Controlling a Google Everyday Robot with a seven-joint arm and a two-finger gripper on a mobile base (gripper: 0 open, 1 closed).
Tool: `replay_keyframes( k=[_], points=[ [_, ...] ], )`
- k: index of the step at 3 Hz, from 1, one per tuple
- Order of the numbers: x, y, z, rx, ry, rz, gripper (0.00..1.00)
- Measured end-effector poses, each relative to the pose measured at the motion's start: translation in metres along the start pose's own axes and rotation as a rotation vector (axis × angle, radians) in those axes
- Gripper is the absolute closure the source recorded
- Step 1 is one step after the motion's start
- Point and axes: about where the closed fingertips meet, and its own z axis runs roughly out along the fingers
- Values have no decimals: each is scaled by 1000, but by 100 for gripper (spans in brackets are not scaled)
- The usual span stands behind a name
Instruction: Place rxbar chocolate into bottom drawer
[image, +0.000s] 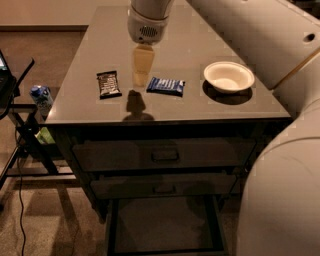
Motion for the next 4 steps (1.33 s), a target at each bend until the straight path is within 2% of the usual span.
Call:
replay_keyframes(
  k=[1, 2, 4],
  points=[
    [-17, -17, 12, 4, -10, -29, 0],
    [-53, -46, 45, -14, -21, -86, 0],
    [-50, -51, 53, 6, -31, -75, 0]
  ],
)
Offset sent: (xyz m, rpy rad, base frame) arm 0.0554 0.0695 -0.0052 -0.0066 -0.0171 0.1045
